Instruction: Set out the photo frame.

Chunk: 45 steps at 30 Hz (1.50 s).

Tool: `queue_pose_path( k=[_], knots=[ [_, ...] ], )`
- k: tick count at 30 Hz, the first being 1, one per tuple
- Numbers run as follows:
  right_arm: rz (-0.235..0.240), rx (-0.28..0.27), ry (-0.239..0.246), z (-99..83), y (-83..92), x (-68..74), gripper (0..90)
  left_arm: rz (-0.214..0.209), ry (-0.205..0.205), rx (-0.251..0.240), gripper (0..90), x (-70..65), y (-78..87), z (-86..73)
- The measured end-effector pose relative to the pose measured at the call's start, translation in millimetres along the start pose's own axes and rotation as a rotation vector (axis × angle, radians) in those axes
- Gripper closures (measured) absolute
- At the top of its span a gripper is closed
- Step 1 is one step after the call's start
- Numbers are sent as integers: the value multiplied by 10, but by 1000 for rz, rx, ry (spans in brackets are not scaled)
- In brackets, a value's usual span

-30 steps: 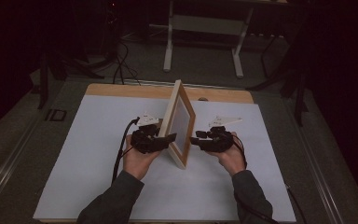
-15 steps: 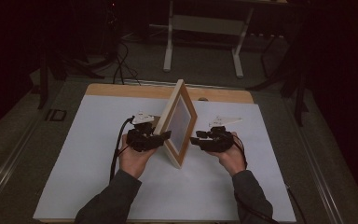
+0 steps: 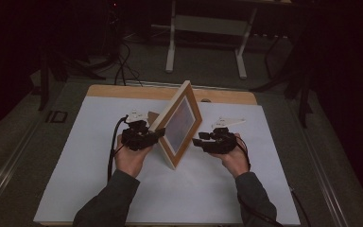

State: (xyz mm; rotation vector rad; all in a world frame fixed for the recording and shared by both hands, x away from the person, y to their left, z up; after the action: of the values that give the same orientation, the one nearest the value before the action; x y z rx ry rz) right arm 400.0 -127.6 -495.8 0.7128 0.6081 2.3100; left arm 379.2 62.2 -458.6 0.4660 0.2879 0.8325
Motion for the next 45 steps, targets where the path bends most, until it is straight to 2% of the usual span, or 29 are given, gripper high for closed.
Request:
queue_pose_path(
  k=[7,17,22,31,45],
  knots=[
    [0,-4,0,11,11,0,563,-11,6,-2,689,30,13,-2],
    [-5,-6,-3,9,14,-18,561,-66,2,6,694,121,54,-19],
    [-6,-6,-4,12,6,-19,559,-109,-2,10,696,177,89,-36],
    [-17,-5,3,42,19,-41,555,-172,-48,17,698,273,162,-61],
    [-40,-30,-20,137,70,-123,550,-299,-65,1,706,372,182,-79]
  ],
)
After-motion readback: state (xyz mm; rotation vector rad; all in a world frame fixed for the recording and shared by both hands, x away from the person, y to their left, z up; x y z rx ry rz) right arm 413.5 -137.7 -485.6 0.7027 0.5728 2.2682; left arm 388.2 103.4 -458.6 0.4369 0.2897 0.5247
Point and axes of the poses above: each handheld gripper's, and its own axes: y roughly backward along the jaws, z roughly out of its top, x roughly to its left, the point moved 8 cm from there along -y, roughly forward along the jaws, and after that the axes turned 13 degrees about -y, right-handed, at the moved point
